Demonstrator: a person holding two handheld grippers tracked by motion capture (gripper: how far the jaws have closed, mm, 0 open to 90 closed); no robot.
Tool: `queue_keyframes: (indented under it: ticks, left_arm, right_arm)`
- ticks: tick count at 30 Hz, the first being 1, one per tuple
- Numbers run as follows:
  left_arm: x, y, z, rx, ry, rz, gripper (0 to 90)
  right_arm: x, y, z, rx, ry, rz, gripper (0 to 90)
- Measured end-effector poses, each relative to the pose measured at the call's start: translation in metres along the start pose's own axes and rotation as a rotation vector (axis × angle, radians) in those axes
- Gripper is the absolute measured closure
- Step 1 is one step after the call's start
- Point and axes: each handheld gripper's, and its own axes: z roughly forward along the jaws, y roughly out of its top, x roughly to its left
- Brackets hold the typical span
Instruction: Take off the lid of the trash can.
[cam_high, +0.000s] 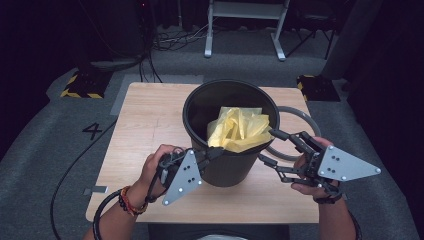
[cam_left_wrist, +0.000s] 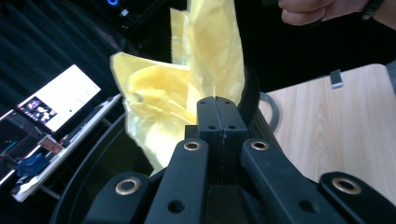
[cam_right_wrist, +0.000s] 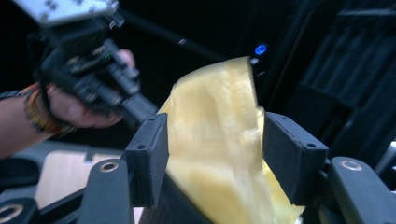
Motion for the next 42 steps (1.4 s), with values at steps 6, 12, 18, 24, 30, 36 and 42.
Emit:
queue_keyframes:
  ticks: [6, 12, 18, 24, 30, 36, 42]
  left_arm:
    - [-0.002, -0.002, 0.002, 0.026, 0.004, 0.030, 90.0]
    - [-0.005, -0.002, 0.005, 0.029, -0.002, 0.081, 90.0]
    - [-0.009, -0.002, 0.004, 0.023, 0.009, 0.121, 90.0]
    - [-0.003, -0.005, 0.001, -0.007, 0.016, 0.069, 90.0]
    - [0.006, -0.011, -0.007, -0.041, 0.022, -0.014, 90.0]
    - [0.014, -0.019, -0.017, -0.080, -0.001, -0.117, 64.3]
    - [0.013, -0.015, -0.019, -0.090, -0.011, -0.120, 47.4]
  right_arm:
    - [-0.005, 0.007, -0.009, -0.095, 0.003, 0.050, 43.2]
    - [-0.011, 0.015, -0.011, -0.125, -0.053, 0.098, 43.6]
    - [-0.017, 0.013, 0.006, 0.003, -0.056, 0.145, 39.4]
    - [-0.015, -0.006, 0.020, 0.149, 0.027, 0.149, 70.3]
    - [-0.002, -0.012, 0.016, 0.132, 0.020, 0.089, 90.0]
    - [0.018, -0.017, 0.013, 0.133, 0.058, -0.006, 90.0]
    - [0.028, -0.022, 0.014, 0.150, 0.092, -0.050, 90.0]
